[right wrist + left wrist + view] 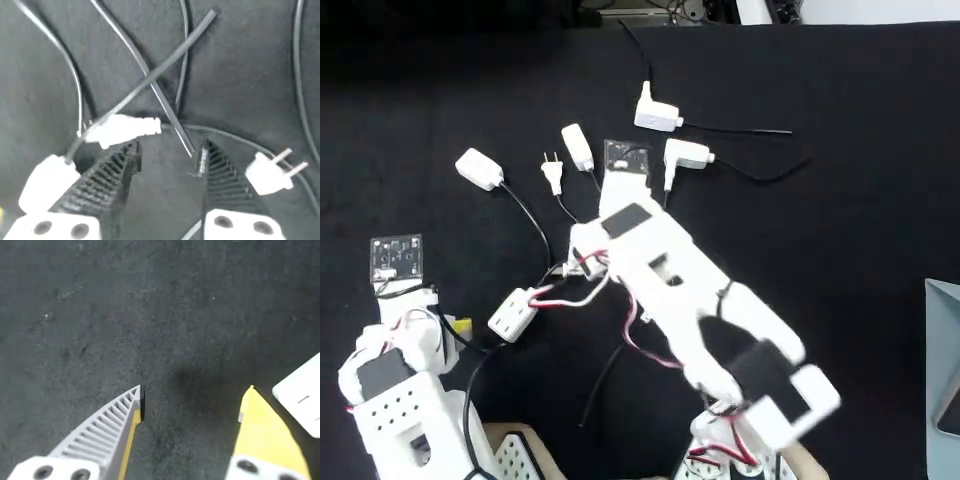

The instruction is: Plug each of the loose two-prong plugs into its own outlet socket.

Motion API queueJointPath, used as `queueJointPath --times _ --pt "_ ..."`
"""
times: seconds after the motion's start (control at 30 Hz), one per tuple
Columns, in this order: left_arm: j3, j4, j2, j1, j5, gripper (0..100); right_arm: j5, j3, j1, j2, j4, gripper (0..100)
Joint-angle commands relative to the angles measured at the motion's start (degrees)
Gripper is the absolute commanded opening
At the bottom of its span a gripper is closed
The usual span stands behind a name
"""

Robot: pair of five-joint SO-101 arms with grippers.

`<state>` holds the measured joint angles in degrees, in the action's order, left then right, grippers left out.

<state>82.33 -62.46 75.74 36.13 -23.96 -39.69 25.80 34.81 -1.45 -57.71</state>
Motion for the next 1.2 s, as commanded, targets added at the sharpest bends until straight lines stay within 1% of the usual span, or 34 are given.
queueJointPath --times 0.0,0.33,0.53,0.6,0.83,0.9,1.03,1.17 --pt "0.13 1.23 0.79 0.57 0.62 31 -3.08 -6.64 0.97 -4.70 0.44 19.1" --pt "0.92 1.23 1.49 0.66 0.62 31 -7.56 -13.05 0.70 -15.96 0.44 19.1" --pt "1.80 1.32 2.29 0.66 0.62 31 -8.00 -14.81 1.32 -19.12 0.00 19.1" --pt "1.89 1.23 2.81 0.66 0.62 31 -8.00 -15.96 2.20 -18.95 -2.64 19.1" --pt "2.86 1.14 5.01 0.66 0.62 31 -7.30 -21.67 4.57 -19.03 -17.32 19.1" --pt "3.38 1.14 5.54 0.66 0.62 31 -5.45 -21.67 5.45 -19.74 -20.57 19.1" --pt "3.74 1.14 6.51 0.66 0.62 31 2.99 -22.11 6.07 -20.70 -27.87 19.1" --pt "3.74 1.05 6.68 0.66 0.62 31 7.03 -21.85 5.63 -20.09 -34.73 19.1"
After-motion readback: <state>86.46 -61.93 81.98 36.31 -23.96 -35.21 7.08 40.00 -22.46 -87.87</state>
